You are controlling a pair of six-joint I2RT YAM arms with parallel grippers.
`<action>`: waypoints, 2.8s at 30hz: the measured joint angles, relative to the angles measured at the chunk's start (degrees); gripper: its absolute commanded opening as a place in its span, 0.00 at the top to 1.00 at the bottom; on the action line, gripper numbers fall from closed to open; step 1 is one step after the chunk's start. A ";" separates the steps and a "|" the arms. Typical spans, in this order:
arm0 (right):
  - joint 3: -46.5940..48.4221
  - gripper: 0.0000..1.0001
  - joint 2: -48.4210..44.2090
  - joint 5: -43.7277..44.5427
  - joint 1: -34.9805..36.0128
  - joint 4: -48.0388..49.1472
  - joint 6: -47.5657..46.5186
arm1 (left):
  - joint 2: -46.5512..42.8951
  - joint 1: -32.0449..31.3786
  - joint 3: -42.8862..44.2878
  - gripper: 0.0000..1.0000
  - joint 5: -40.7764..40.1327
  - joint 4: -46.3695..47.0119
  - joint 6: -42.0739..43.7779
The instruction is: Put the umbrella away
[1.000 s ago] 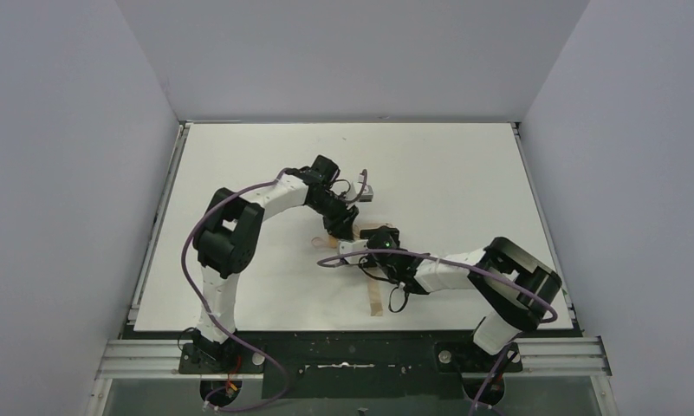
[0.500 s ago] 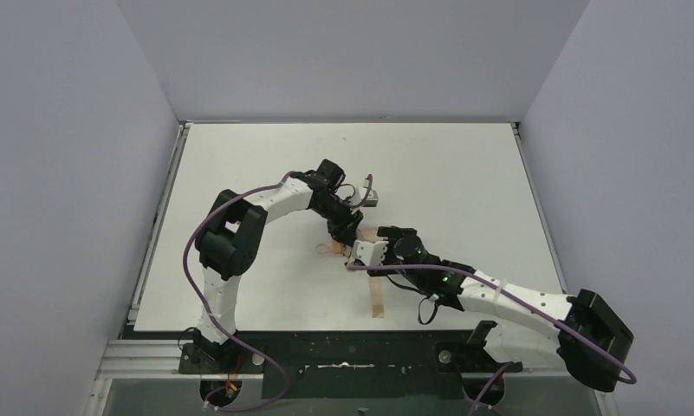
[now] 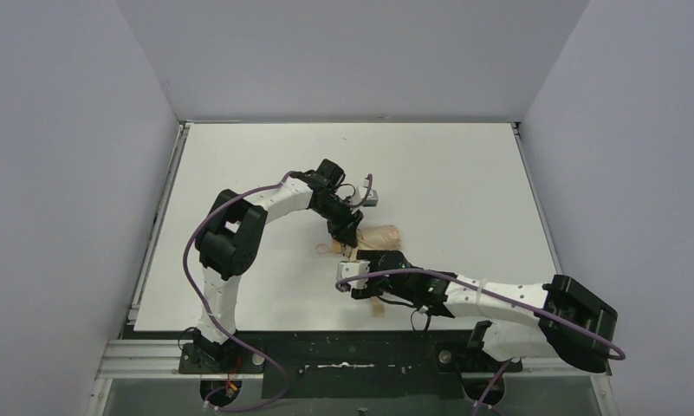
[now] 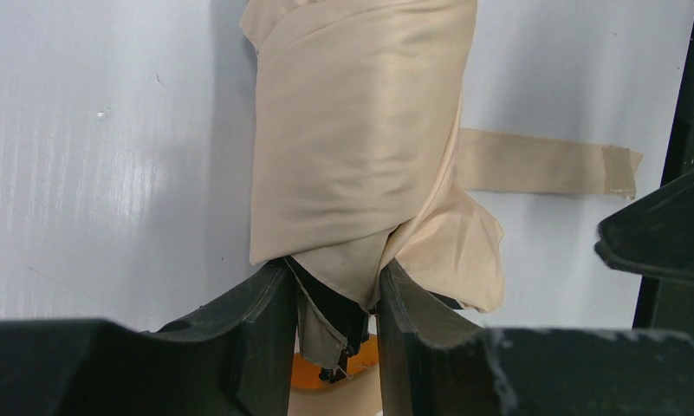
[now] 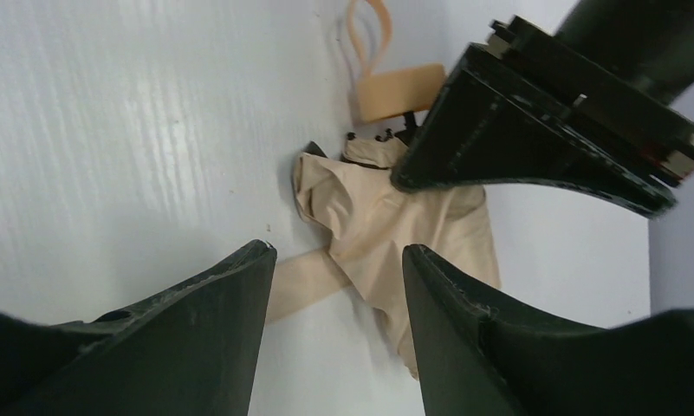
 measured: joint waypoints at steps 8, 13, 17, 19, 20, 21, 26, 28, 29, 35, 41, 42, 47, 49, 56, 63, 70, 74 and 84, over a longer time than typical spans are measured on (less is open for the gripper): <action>1.46 0.45 11.45 -0.55 1.07 5.90 -0.02 | 0.00 0.00 0.00 1.00 -0.11 0.02 -0.37; 2.73 0.47 15.41 1.92 1.07 9.18 -1.25 | 0.00 0.00 -0.02 1.00 -0.15 0.04 -0.44; 2.82 0.56 16.85 3.52 1.05 10.91 -1.73 | 0.00 0.00 -0.02 1.00 -0.15 0.04 -0.48; 2.84 0.70 17.44 4.20 1.05 11.82 -1.79 | 0.00 0.00 -0.02 1.00 -0.17 0.04 -0.48; 2.93 0.77 17.75 4.50 1.05 12.20 -1.86 | 0.00 0.00 -0.02 1.00 -0.17 0.04 -0.48; 3.08 0.83 18.10 4.87 1.01 12.66 -1.86 | 0.00 0.00 -0.02 1.00 -0.20 0.04 -0.48; 3.39 0.99 18.78 5.75 -0.28 13.46 -0.87 | 0.00 -0.02 -0.02 1.00 -0.24 0.04 -0.48; 3.43 1.00 18.64 5.73 -1.36 13.22 -0.26 | 0.00 -0.02 -0.02 1.00 -0.24 0.04 -0.50; 3.43 1.00 18.23 5.73 -2.01 12.72 0.00 | 0.00 -0.02 -0.02 1.00 -0.26 0.04 -0.50; 3.43 1.00 12.44 4.02 -5.40 7.93 1.49 | 0.00 -0.31 -0.02 1.00 0.24 0.22 -1.03; 3.67 1.00 9.03 2.23 -7.63 0.66 3.19 | -0.11 -1.57 -0.02 1.00 0.94 1.07 -1.81; 3.87 1.00 8.81 2.14 -7.80 -0.35 3.41 | -0.09 -1.68 -0.02 1.00 1.01 1.20 -1.90; 4.22 1.00 7.69 1.16 -7.98 -3.30 4.00 | -0.11 -1.86 -0.13 1.00 1.49 1.46 -2.29; 4.35 0.96 7.28 1.03 -7.98 -4.70 3.76 | -0.20 -1.92 -0.28 1.00 1.68 1.57 -2.40; 4.42 0.68 0.50 2.82 -9.11 -10.49 4.22 | -3.34 -2.40 -3.58 1.00 -3.02 2.43 -0.52; 4.28 0.60 -17.44 2.19 -12.37 -8.72 9.75 | -9.14 -3.80 -9.51 1.00 -10.47 6.23 1.11; 6.34 0.40 -20.96 2.67 -22.62 -9.53 22.51 | -12.52 -7.52 -13.84 1.00 -17.81 11.10 2.71; 10.14 0.33 -15.52 1.81 -30.71 -11.30 29.44 | -15.21 -10.97 -18.16 1.00 -23.15 16.72 4.70; 22.43 0.24 -0.96 -11.61 -36.79 -20.11 31.95 | -19.89 -18.64 -30.71 1.00 -35.26 35.80 14.25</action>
